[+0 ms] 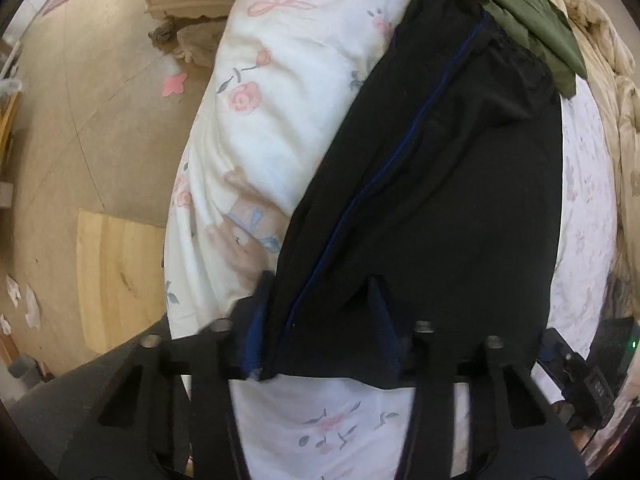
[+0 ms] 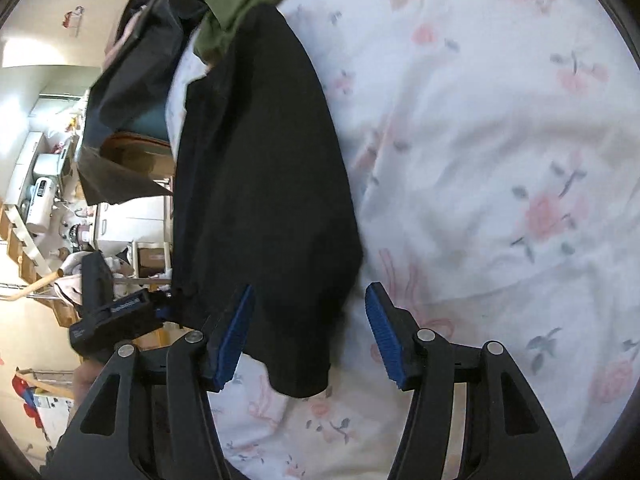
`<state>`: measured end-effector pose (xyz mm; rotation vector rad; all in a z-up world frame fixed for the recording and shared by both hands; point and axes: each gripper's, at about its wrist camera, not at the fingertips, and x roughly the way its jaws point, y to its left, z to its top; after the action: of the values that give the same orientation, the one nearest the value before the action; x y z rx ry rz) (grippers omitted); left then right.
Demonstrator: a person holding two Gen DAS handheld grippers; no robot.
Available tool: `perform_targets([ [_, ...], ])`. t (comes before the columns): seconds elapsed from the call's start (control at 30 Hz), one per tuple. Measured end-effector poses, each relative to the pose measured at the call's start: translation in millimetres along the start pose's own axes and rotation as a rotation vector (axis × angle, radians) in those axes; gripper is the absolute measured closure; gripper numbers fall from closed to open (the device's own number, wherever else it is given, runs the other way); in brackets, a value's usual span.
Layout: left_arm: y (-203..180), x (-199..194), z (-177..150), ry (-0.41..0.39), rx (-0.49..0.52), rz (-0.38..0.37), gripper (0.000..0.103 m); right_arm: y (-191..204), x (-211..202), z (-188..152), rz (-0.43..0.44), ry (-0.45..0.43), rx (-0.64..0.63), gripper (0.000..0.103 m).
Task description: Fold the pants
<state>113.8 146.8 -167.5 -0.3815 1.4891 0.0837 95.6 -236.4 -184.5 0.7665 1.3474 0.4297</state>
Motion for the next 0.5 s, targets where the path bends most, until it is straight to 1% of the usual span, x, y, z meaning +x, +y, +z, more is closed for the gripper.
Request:
perform_targets([
  [0.03,-5,-1,-2,-0.012,0.040,0.023,0.071,-1,4,-1,-0.002,0.002,0.007,0.043],
  [0.1,-9,-2,-6,-0.025,0.071,0.039,0.085,-1,9,1,-0.005,-0.011,0.004,0.043],
  [0.13,-12,-3,-8,-0.030,0.096,0.052,0.088,0,11,2,-0.004,-0.018,0.003,0.042],
  [0.17,-15,-5,-9,-0.035,0.113,0.057,0.095,3,12,0,-0.007,-0.026,0.005,0.042],
  [0.2,-18,-7,-10,-0.042,0.128,0.063,0.097,6,13,0,-0.002,-0.028,-0.004,0.042],
  [0.27,-20,-11,-12,-0.051,0.147,0.065,0.098,12,17,-2,0.023,-0.009,-0.051,0.049],
  [0.3,-20,-11,-12,-0.050,0.147,0.064,0.099,16,18,-4,-0.011,-0.010,-0.080,0.061],
  [0.33,-20,-12,-14,-0.050,0.140,0.058,0.099,19,19,-5,-0.025,-0.012,-0.090,0.078],
  [0.37,-20,-14,-14,-0.049,0.138,0.052,0.099,18,20,-5,-0.014,-0.009,-0.087,0.094],
  [0.4,-19,-16,-14,-0.055,0.136,0.037,0.099,20,18,-4,-0.020,-0.019,-0.089,0.098],
  [0.5,-20,-33,-16,-0.097,0.144,-0.029,0.099,41,3,0,-0.010,-0.050,-0.162,0.098],
])
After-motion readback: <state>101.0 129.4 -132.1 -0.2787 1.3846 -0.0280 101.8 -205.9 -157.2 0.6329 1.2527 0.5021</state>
